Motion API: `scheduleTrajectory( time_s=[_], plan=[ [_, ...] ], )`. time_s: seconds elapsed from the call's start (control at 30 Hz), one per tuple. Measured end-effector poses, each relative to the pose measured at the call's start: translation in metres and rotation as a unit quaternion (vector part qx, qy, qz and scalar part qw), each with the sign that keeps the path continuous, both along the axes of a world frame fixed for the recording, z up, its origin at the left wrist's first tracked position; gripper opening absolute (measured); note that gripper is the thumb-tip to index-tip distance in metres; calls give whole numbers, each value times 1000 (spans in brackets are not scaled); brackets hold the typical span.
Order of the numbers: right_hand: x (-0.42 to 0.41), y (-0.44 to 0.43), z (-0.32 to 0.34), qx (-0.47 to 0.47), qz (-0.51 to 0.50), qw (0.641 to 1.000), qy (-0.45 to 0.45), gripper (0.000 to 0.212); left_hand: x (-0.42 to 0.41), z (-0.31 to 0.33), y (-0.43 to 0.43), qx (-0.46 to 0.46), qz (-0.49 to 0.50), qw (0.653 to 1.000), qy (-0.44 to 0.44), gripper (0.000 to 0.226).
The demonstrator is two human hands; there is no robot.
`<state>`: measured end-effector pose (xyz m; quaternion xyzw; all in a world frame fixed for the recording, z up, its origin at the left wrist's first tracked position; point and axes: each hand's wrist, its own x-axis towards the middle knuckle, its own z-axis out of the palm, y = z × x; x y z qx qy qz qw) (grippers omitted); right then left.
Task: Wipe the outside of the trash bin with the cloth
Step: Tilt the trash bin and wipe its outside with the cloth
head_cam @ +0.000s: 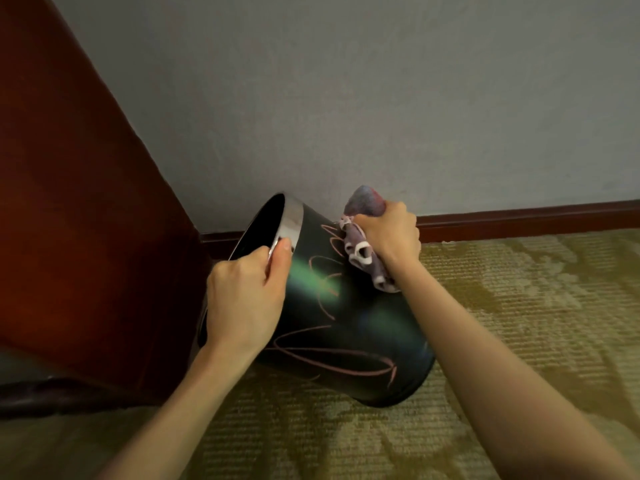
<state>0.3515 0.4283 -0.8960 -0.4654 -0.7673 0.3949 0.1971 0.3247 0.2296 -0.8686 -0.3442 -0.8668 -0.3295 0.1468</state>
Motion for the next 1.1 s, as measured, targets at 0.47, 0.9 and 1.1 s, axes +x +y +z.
scheduleTrajectory(
  time_s=[0.47, 0.9, 1.1],
  plan=[
    [13, -44, 2, 149, -39, 983, 95, 30, -28, -1, 9, -9, 73, 997, -2, 56],
    [19, -75, 3, 162, -19, 975, 150, 30, -38, 1, 14, 2, 72, 997, -8, 50],
    [-4, -39, 17, 91, -12, 993, 71, 25, -20, 1, 14, -10, 64, 998, 6, 52]
  ],
)
